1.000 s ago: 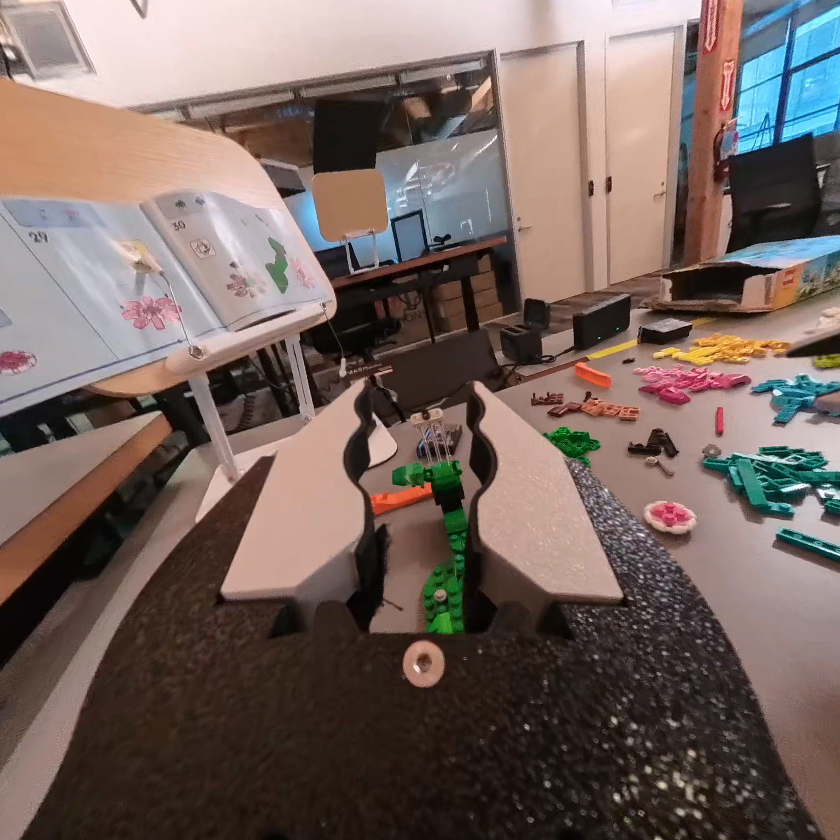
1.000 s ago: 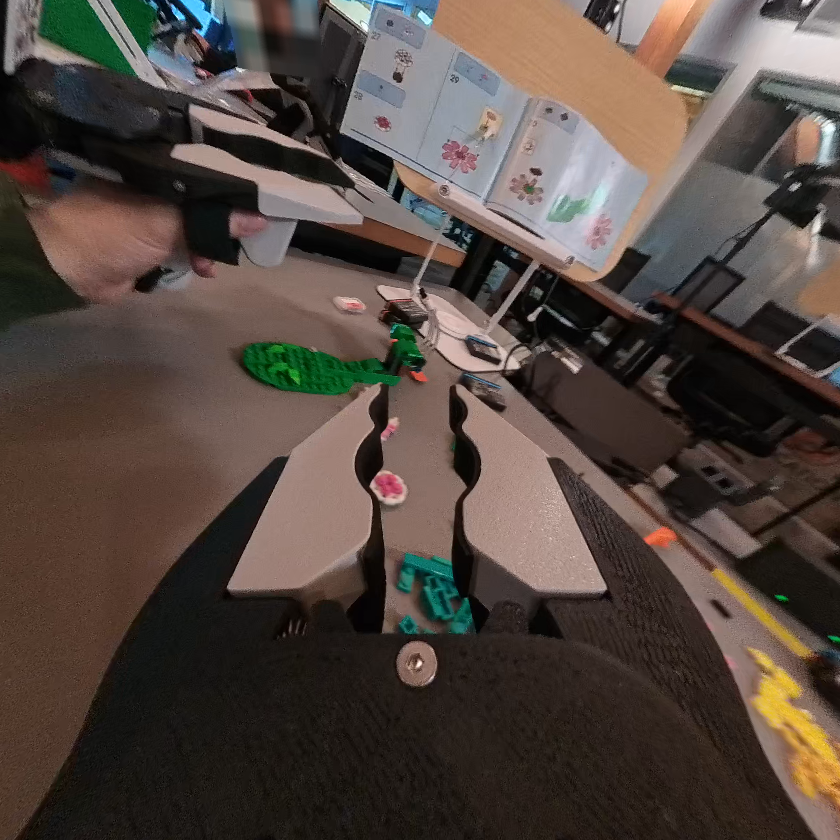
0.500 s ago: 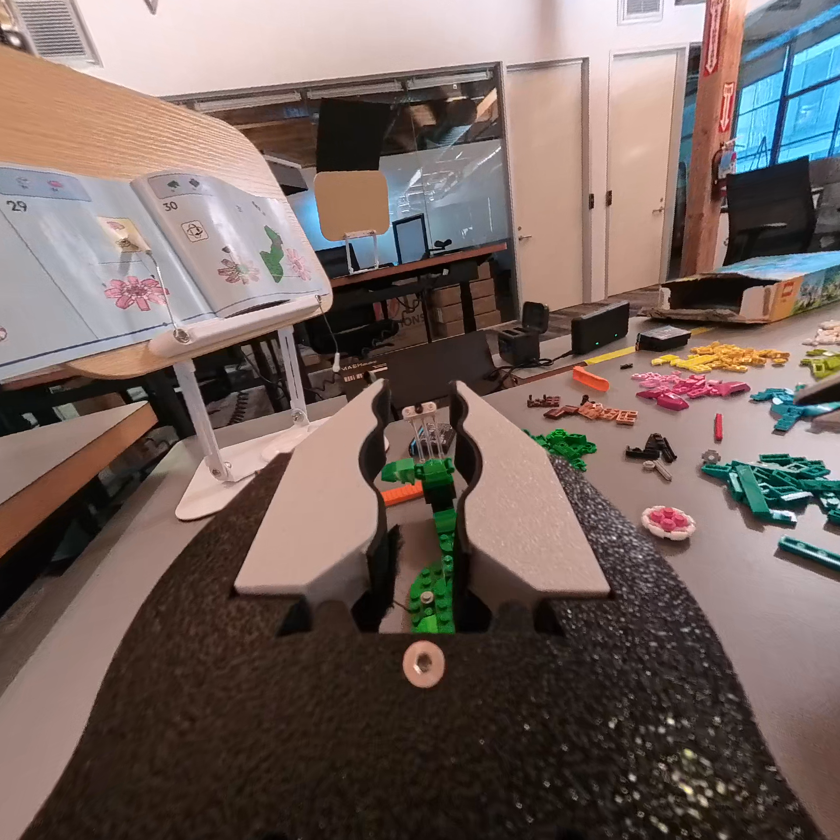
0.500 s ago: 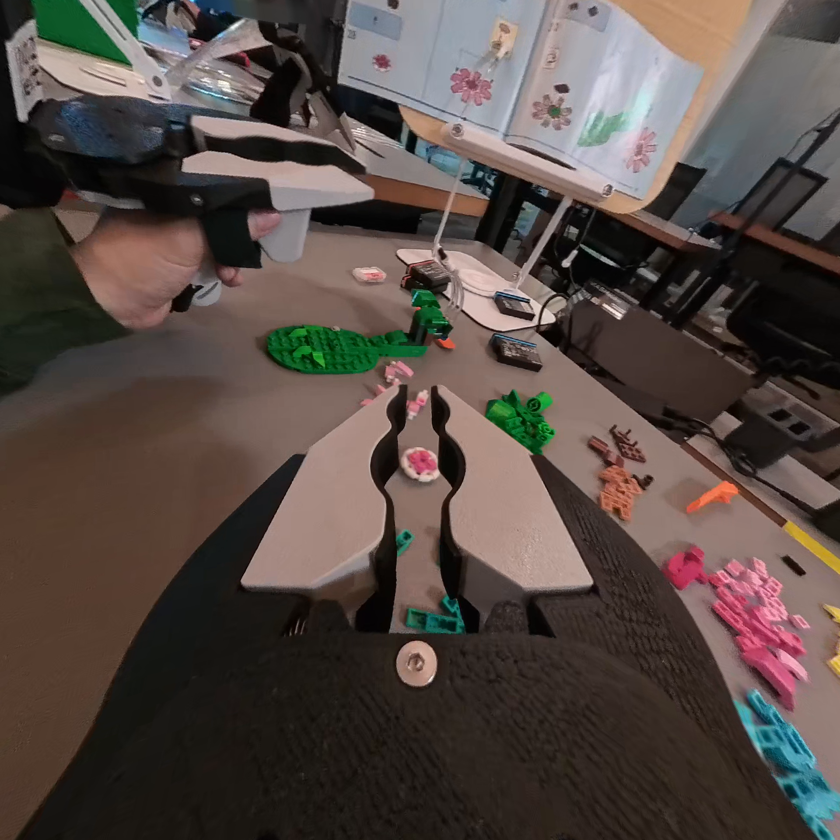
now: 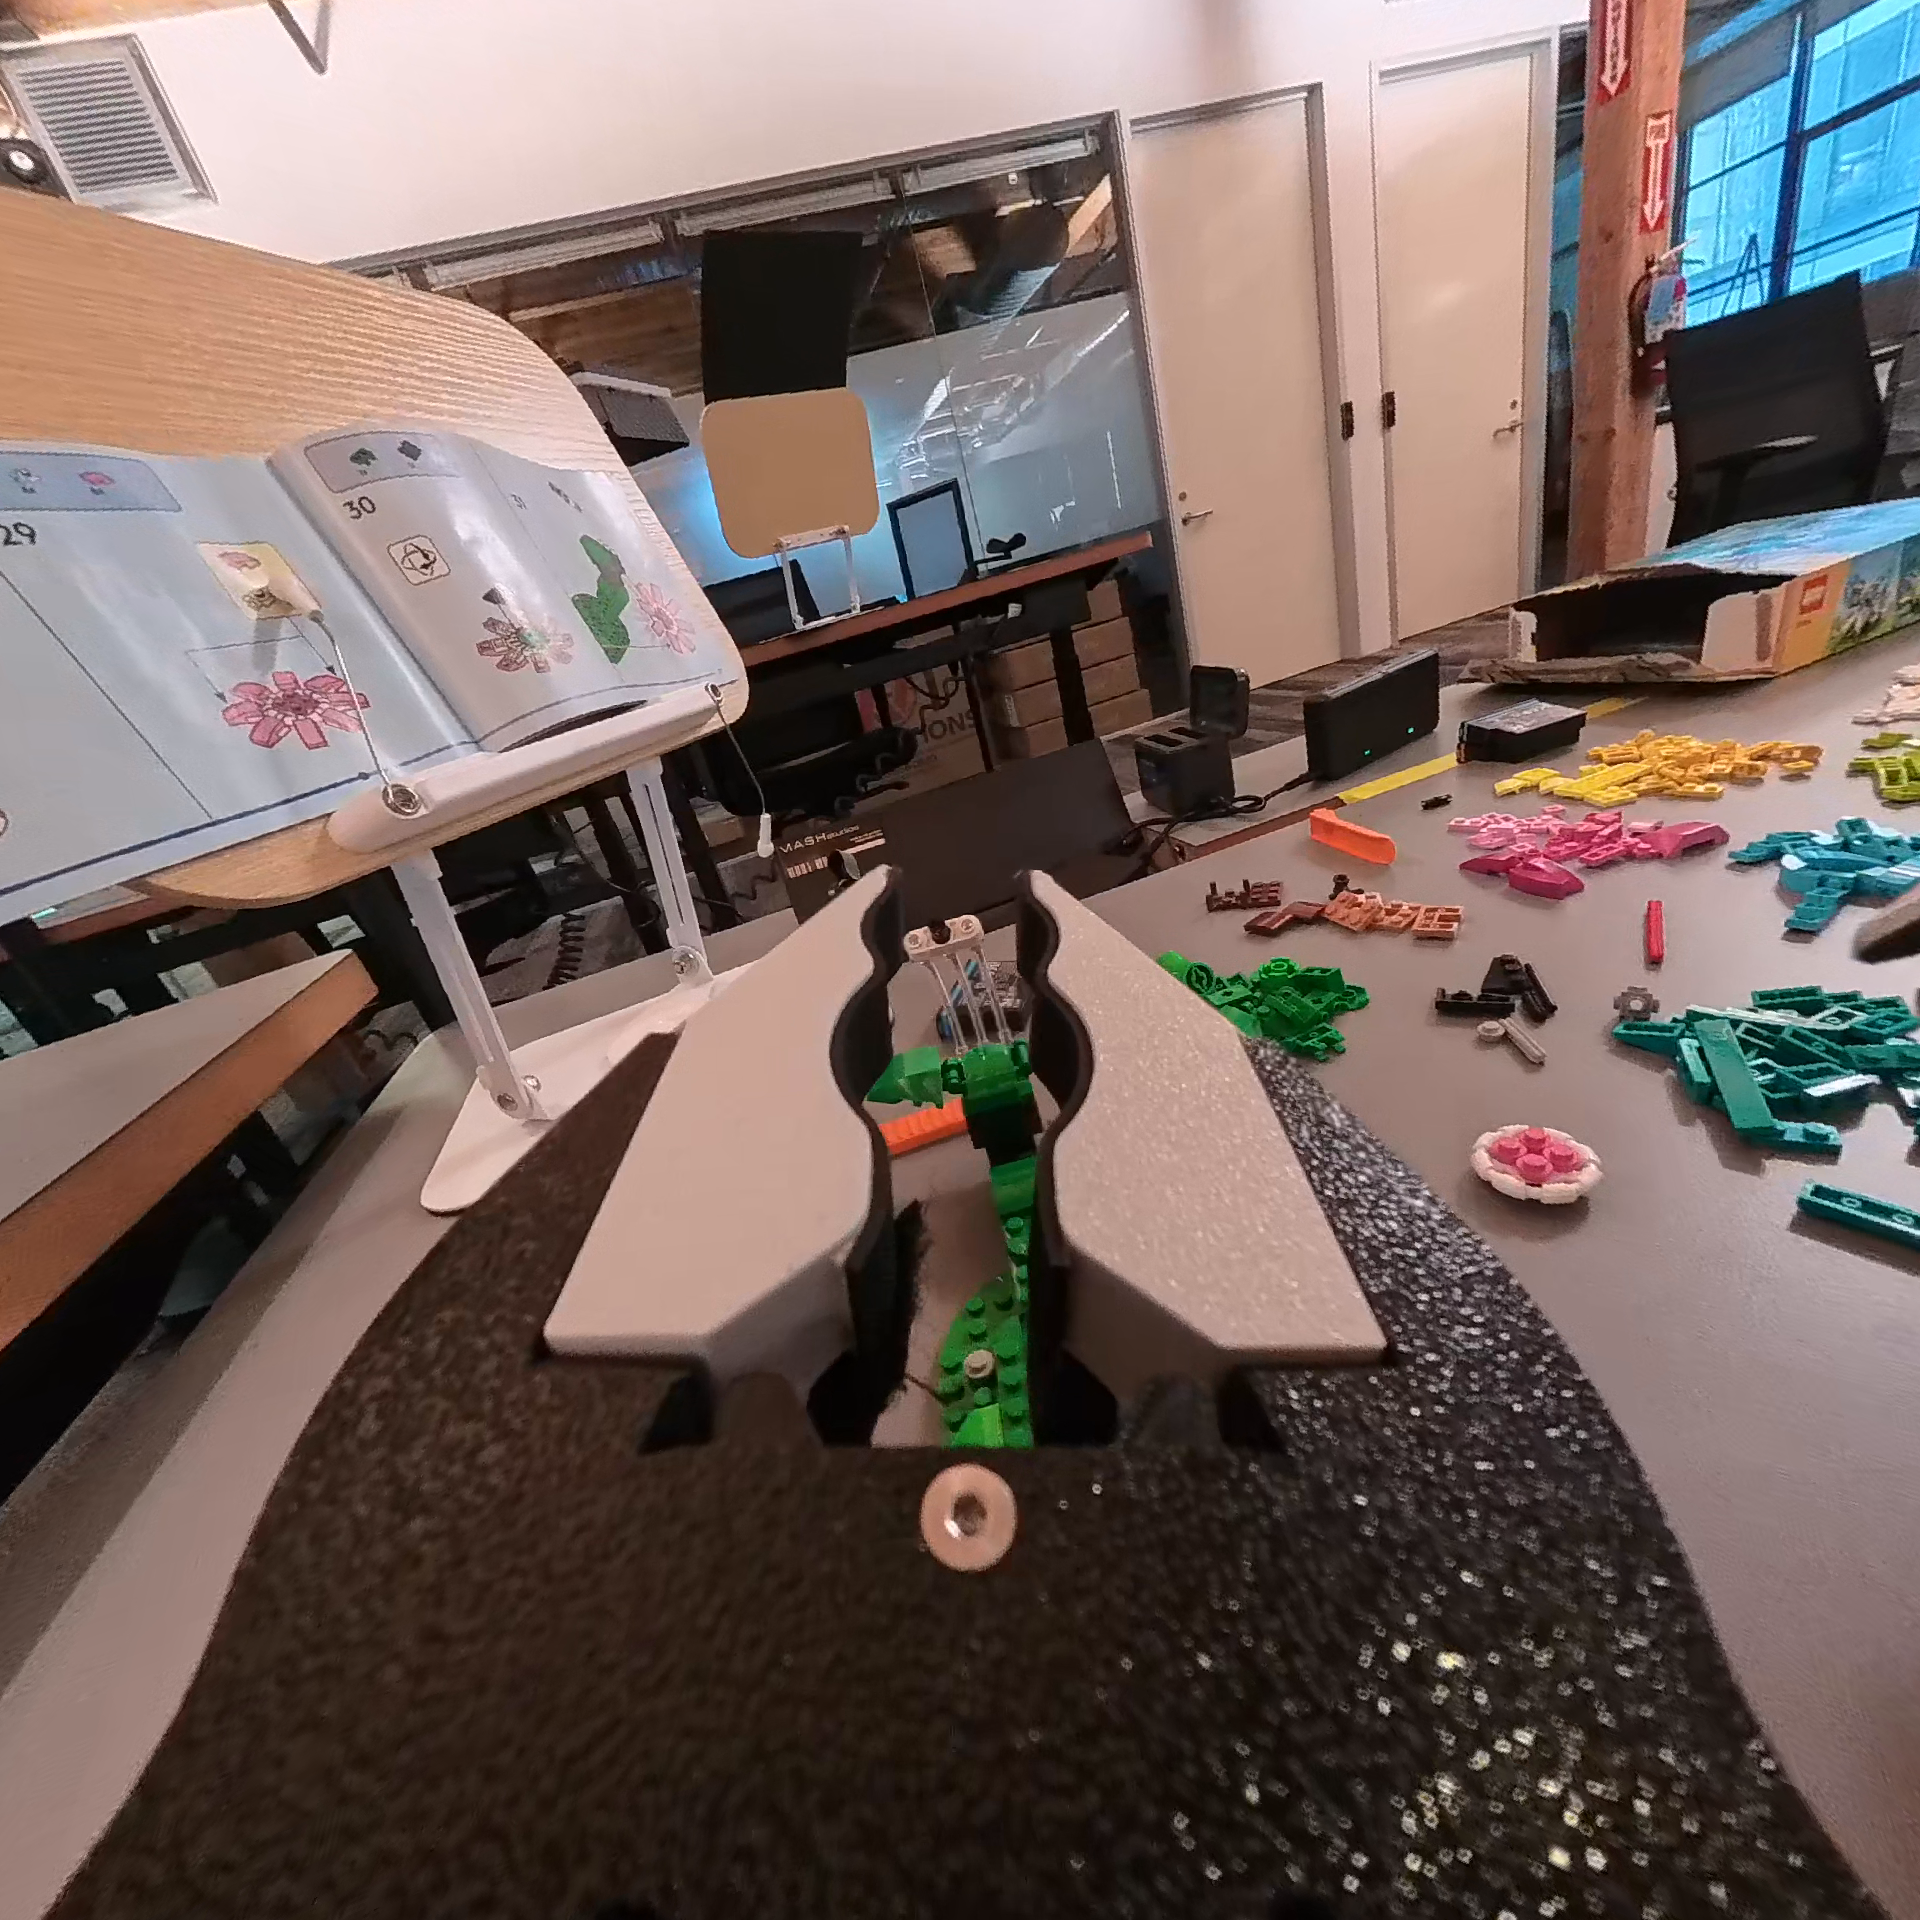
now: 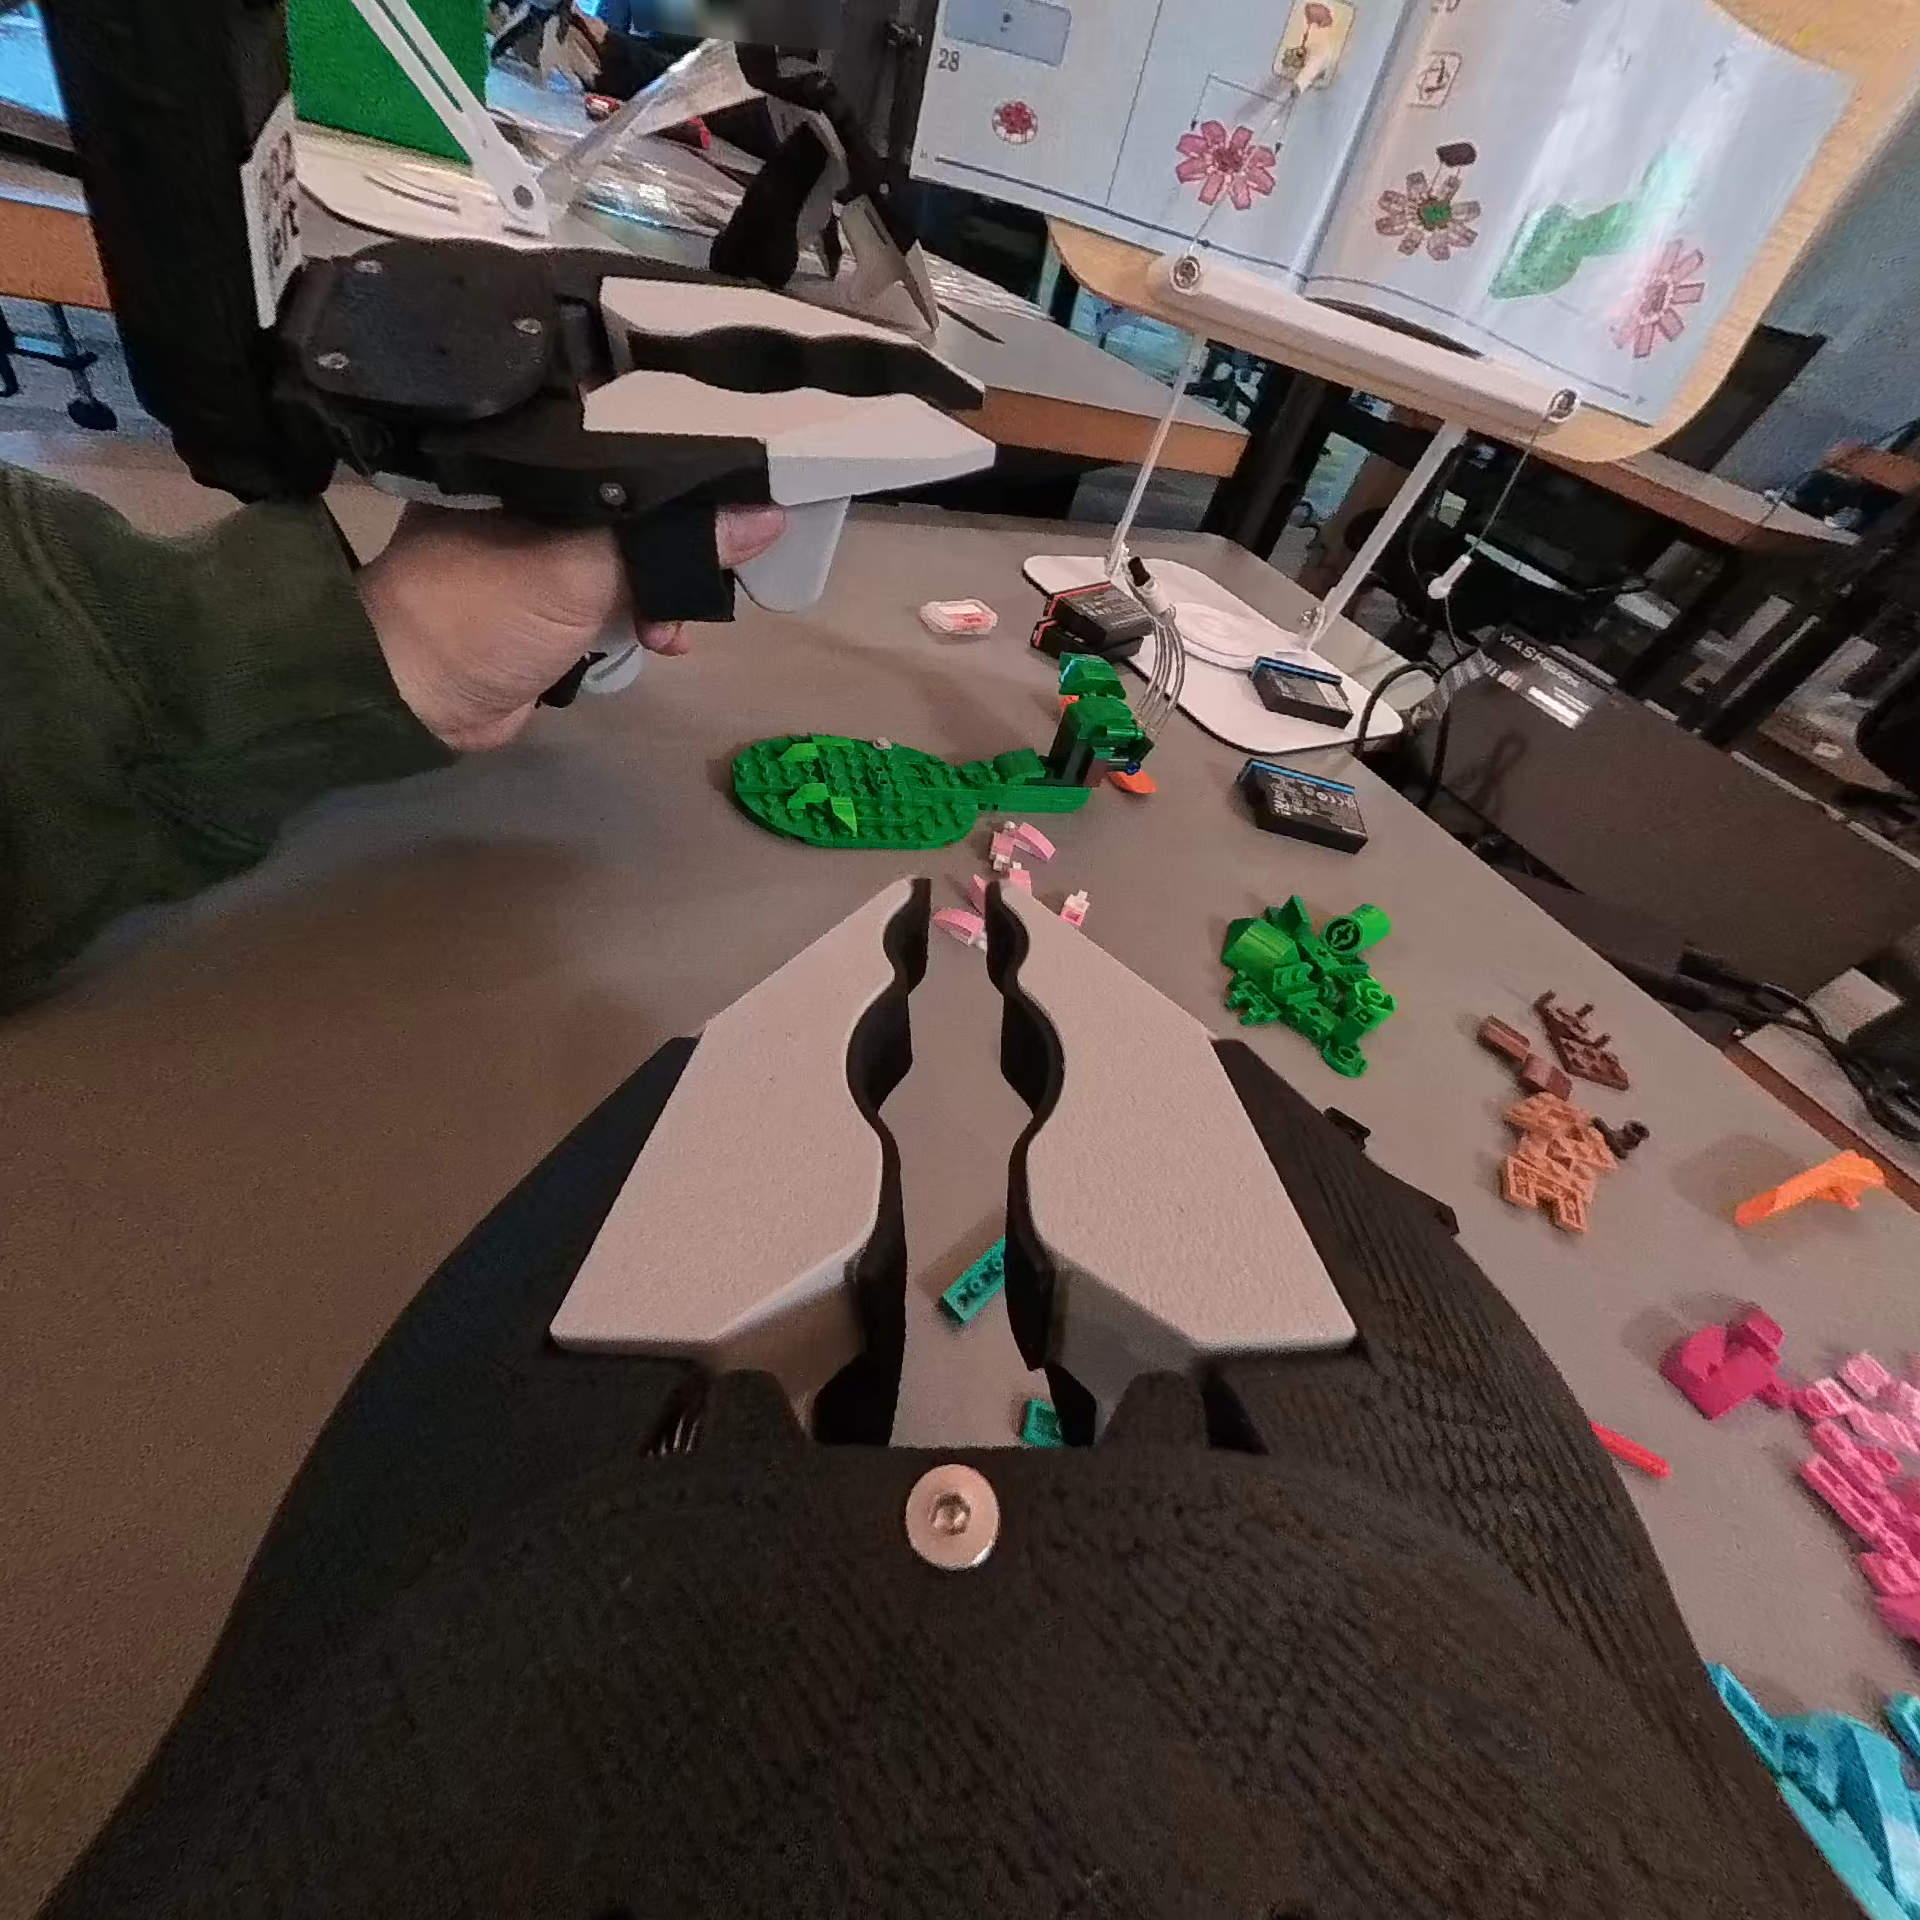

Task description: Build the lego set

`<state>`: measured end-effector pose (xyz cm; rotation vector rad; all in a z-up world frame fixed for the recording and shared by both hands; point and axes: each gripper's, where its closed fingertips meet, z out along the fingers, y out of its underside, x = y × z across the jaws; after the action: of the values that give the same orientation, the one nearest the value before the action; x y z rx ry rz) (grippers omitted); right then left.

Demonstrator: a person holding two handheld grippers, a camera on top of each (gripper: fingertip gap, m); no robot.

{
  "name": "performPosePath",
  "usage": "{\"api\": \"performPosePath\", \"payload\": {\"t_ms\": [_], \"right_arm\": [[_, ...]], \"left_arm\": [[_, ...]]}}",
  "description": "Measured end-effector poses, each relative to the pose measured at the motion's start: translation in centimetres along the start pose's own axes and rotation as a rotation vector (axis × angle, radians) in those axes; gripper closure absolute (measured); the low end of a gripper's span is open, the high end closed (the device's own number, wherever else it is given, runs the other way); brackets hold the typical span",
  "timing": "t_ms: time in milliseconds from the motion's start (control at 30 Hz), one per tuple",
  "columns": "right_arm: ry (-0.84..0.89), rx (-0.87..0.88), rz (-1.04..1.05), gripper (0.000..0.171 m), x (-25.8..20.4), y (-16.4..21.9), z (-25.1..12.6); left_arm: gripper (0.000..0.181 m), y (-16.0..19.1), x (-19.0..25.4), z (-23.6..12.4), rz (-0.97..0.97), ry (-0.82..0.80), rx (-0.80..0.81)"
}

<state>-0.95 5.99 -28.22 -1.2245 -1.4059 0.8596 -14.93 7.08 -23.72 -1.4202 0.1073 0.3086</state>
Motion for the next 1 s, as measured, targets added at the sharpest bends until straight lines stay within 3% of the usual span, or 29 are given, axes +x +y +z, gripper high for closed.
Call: {"api": "performPosePath", "payload": {"t_ms": [1000], "right_arm": [[0.024,-0.004,-0.017,0.163,0.34,0.06,-0.14]], "left_arm": [[0.165,-0.18,-0.25,-0.08,0.008,-0.015,0.005]]}}
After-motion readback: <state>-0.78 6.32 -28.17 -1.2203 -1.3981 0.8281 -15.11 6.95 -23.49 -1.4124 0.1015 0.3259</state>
